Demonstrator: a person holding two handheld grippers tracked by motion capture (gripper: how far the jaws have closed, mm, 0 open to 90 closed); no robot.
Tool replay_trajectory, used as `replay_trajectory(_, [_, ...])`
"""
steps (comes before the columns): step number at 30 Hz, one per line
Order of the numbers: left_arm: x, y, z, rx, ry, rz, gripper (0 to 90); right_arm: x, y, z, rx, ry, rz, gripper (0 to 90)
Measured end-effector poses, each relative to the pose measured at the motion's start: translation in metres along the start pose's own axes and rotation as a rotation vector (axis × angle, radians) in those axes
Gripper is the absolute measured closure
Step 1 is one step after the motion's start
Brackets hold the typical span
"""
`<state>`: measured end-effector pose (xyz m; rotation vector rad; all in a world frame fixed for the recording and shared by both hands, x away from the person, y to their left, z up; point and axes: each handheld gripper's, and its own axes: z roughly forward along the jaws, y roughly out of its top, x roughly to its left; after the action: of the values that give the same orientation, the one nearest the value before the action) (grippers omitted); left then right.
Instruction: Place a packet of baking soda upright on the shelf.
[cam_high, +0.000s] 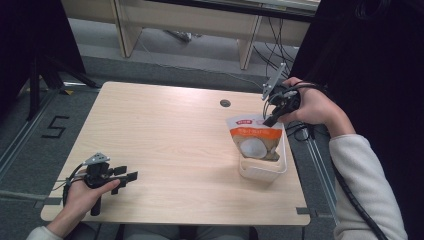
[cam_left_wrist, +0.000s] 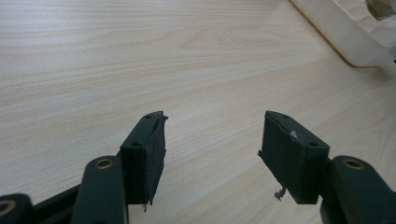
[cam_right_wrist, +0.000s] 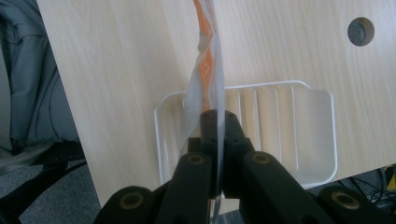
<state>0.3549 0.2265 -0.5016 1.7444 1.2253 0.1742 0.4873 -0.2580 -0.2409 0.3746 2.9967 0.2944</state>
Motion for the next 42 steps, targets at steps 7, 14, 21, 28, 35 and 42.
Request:
replay_trajectory(7, [-0.001,0.000,0.000,-0.001,0.005,0.007,38.9,0.000,-0.001,0.001,0.005,-0.001,-0.004,90.0])
replay_trajectory(14, [-0.001,0.000,0.000,-0.002,0.003,0.008,38.9,0.000,-0.001,0.005,0.016,-0.005,-0.033,90.0])
replay_trajectory(21, [-0.001,0.000,0.000,-0.001,0.005,0.008,39.0,-0.001,-0.003,0.005,0.020,-0.006,-0.042,90.0])
replay_trajectory(28, [-0.001,0.000,0.000,-0.001,0.004,0.007,39.0,-0.001,-0.005,0.005,0.030,-0.011,-0.060,90.0])
replay_trajectory(35, [-0.001,0.000,0.000,0.000,0.003,0.006,39.0,-0.001,-0.010,0.005,0.032,-0.014,-0.055,90.0])
replay_trajectory(42, [-0.001,0.000,0.000,0.000,0.003,0.007,39.0,-0.002,-0.013,0.006,0.031,-0.006,-0.063,90.0])
